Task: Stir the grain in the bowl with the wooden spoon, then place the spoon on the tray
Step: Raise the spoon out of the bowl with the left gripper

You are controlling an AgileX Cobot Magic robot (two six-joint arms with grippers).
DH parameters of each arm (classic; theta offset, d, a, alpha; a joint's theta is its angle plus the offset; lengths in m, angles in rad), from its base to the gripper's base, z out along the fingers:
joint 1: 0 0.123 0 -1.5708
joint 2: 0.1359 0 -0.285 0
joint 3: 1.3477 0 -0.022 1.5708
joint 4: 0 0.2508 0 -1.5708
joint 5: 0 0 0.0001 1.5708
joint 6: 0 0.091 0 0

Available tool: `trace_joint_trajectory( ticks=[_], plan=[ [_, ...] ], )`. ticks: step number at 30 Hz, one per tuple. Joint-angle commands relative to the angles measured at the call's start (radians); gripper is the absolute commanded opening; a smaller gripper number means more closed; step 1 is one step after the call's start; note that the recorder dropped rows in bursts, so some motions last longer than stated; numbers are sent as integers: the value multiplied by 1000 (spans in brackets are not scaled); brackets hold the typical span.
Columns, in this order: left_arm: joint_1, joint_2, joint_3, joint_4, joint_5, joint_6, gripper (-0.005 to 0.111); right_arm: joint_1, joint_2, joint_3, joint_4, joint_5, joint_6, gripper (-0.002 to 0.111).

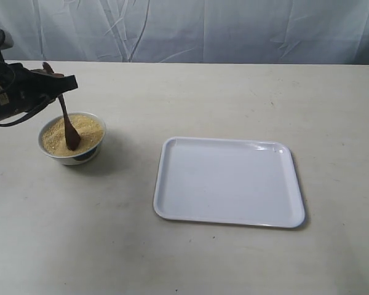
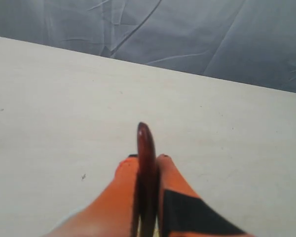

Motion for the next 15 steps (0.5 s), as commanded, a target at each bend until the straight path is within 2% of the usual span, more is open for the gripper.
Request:
trace_joint_trajectory(
  ticks=[1, 9, 15],
  plan=[
    [20, -9, -2, -20, 29, 38, 0, -4, -7, 2, 0, -12, 0, 0],
    [31, -113, -9, -45, 22, 40, 0, -4, -7, 2, 0, -12, 0, 0],
    [31, -93, -20, -62, 45, 163, 0, -4, -7, 2, 0, -12, 0, 0]
  ],
)
